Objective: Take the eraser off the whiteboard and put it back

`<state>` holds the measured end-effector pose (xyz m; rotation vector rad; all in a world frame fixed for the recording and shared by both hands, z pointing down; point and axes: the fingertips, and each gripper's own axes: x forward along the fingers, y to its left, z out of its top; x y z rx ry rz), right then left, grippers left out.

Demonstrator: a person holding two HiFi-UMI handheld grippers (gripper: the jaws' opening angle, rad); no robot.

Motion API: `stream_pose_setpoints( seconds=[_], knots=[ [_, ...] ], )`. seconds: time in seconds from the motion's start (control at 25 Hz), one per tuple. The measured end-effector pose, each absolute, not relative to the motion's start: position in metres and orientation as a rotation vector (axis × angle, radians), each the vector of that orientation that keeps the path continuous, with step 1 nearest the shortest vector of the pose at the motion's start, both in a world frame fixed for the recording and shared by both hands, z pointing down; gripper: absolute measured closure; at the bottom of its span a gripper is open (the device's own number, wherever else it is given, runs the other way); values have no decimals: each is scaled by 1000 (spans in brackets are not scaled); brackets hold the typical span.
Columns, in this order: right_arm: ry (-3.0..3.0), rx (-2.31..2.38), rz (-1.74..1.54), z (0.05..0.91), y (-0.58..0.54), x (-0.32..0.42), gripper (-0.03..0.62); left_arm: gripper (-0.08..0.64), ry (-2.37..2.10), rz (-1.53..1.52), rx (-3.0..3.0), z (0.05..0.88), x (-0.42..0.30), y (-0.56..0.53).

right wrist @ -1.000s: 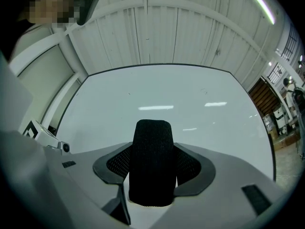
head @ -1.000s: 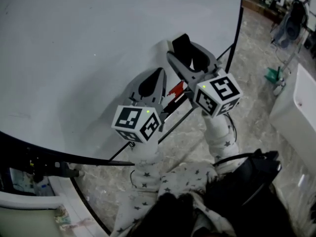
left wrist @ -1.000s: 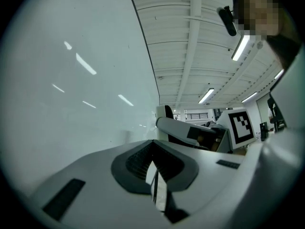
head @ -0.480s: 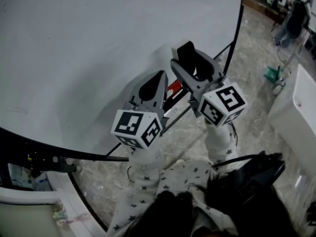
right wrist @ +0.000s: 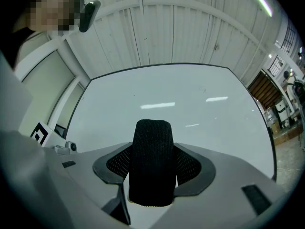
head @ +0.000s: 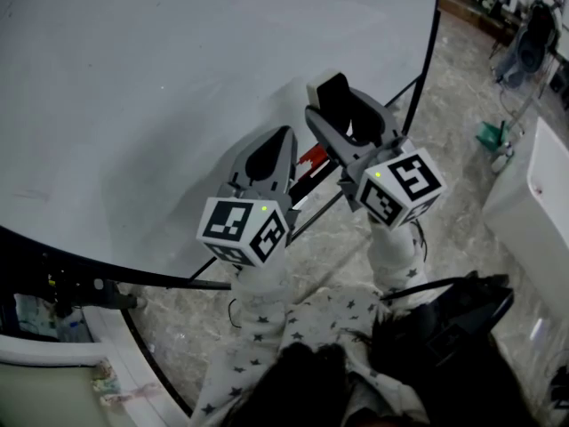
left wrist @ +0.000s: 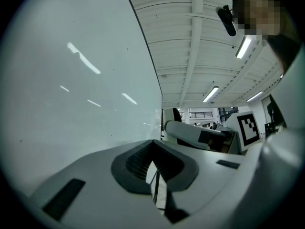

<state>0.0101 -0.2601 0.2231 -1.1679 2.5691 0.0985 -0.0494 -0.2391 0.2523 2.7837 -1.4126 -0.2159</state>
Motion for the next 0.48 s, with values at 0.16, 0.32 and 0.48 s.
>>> stream_pose_setpoints(
  seconds=[0.16,0.32,0.48],
  knots=[
    [2573,-1169,97,224,-261,10,334,560,-1407,-220,2791,251,-47,-239],
    [2574,-1170,98,226,-261,10,334,560,-1407,-217,2794,251,-47,-238],
    [2557,-1152,89,222,-259,10,334,558,-1385,-237,2801,246,-43,-234]
  ],
)
